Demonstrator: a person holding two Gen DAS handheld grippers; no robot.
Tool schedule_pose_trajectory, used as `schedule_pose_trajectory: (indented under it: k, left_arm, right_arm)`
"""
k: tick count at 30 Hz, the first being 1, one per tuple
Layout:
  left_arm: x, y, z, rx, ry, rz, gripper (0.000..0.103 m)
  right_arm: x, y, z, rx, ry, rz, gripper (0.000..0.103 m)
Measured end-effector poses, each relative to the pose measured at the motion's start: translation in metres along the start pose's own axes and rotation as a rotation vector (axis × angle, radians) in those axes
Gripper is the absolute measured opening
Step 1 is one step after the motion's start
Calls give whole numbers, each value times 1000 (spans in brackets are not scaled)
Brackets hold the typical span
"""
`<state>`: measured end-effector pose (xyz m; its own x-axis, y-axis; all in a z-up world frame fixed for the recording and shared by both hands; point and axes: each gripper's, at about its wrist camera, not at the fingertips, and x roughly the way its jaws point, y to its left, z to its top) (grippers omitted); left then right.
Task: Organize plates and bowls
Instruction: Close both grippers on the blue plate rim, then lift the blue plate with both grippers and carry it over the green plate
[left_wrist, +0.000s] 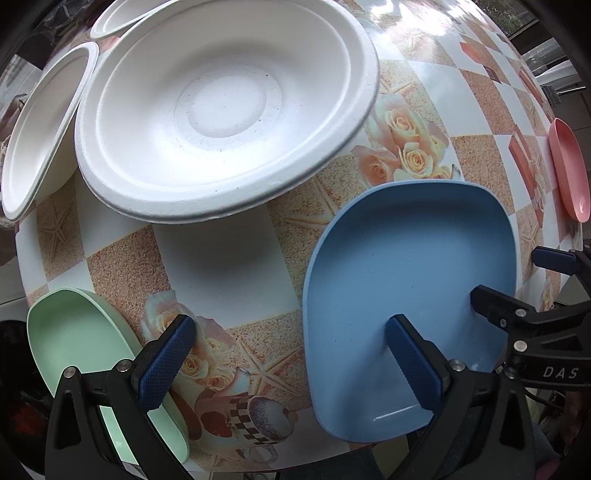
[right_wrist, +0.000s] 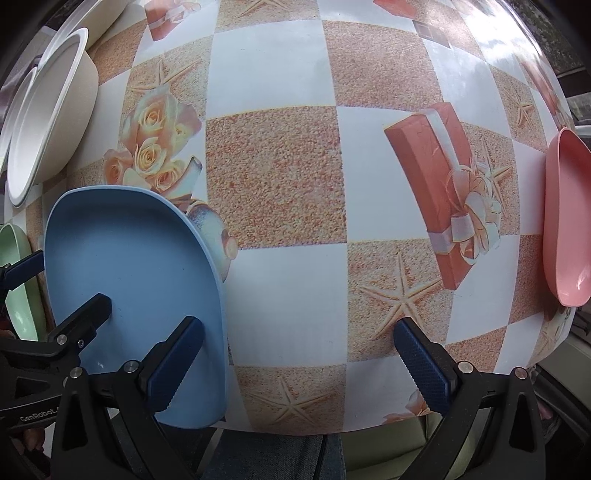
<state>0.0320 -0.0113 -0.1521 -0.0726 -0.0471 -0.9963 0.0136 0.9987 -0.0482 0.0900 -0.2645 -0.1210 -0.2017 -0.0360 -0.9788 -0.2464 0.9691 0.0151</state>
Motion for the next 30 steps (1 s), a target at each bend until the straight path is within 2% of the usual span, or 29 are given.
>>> schedule_pose_trajectory:
  k: [12, 15, 20, 22, 24, 25, 26, 27, 30]
  left_arm:
    - [-1, 1, 4, -39, 24, 3, 103]
    - [-3, 0, 5, -28, 12, -1, 97]
    - [-9, -15, 6, 42, -7, 4, 75]
    - [-10, -18, 7, 56, -4, -5, 69]
    - [-11, -21, 8, 72, -1, -13, 61]
    - [-12, -23, 8, 83, -1, -13, 55]
    - [-13, -25, 8, 96, -3, -11, 48]
    - [-13, -26, 7, 105, -4, -8, 48]
    - [-13, -27, 3, 98, -1, -16, 46]
  right_arm:
    - [-7, -4, -2, 35, -16, 10, 103]
    - [-12, -3, -2, 32, -24, 13, 99]
    - [-26, 10, -10, -14, -63, 23, 71]
    - [-28, 12, -11, -15, -71, 23, 64]
    - [-33, 13, -12, -9, -86, 48, 46]
    - [-35, 15, -12, -11, -87, 87, 23]
    - [-34, 17, -12, -10, -63, 148, 14]
    - [-31, 20, -13, -4, -38, 171, 14]
    - [-33, 27, -13, -17, -43, 143, 14]
